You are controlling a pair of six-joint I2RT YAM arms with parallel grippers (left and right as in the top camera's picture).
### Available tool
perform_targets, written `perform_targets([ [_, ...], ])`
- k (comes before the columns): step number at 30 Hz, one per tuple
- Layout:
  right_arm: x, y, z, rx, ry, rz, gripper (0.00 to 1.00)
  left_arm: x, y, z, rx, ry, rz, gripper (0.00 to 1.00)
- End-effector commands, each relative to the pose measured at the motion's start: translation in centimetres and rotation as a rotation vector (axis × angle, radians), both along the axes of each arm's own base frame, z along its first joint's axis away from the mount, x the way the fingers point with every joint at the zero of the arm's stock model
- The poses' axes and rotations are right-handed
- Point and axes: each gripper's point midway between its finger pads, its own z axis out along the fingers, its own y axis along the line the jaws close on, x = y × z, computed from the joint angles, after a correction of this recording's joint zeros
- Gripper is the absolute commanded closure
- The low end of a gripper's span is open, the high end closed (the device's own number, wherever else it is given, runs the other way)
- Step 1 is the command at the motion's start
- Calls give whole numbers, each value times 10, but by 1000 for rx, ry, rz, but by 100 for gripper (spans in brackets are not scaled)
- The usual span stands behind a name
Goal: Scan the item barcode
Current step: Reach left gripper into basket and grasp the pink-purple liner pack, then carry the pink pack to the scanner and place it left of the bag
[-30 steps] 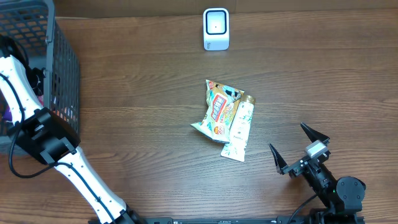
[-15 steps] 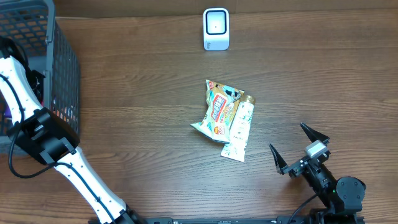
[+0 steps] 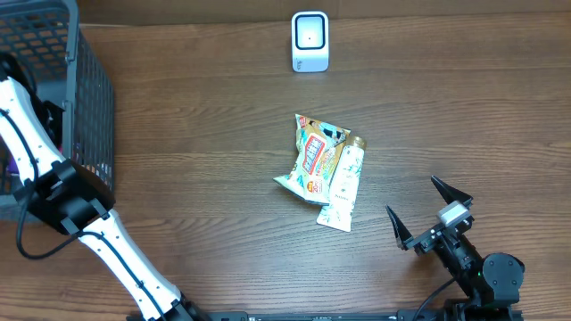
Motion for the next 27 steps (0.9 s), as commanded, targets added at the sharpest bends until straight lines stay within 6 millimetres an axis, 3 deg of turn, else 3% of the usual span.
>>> perform_targets([
  [1,1,0,-4,7,11,-2,0,17,4,75,100,-197,-74,96],
  [7,1,0,-4,7,11,-2,0,2,-13,192,230,-442,-71,96],
  [12,1,0,-4,7,11,-2,0,2,-76,265,111,-715,-232,96],
  [15,1,0,-4,7,11,-2,0,-10,-104,304,127,-809,-295,96],
  [18,1,0,-4,7,11,-2,0,-25,-132,337,154,-885,-382,96],
  [22,1,0,-4,7,11,-2,0,-33,-198,370,29,-1029,-599,96],
  [25,1,0,-4,7,11,-2,0,-33,-255,379,-145,-1107,-780,96],
  [27,1,0,-4,7,11,-2,0,-30,-288,375,-240,-1103,-874,96],
])
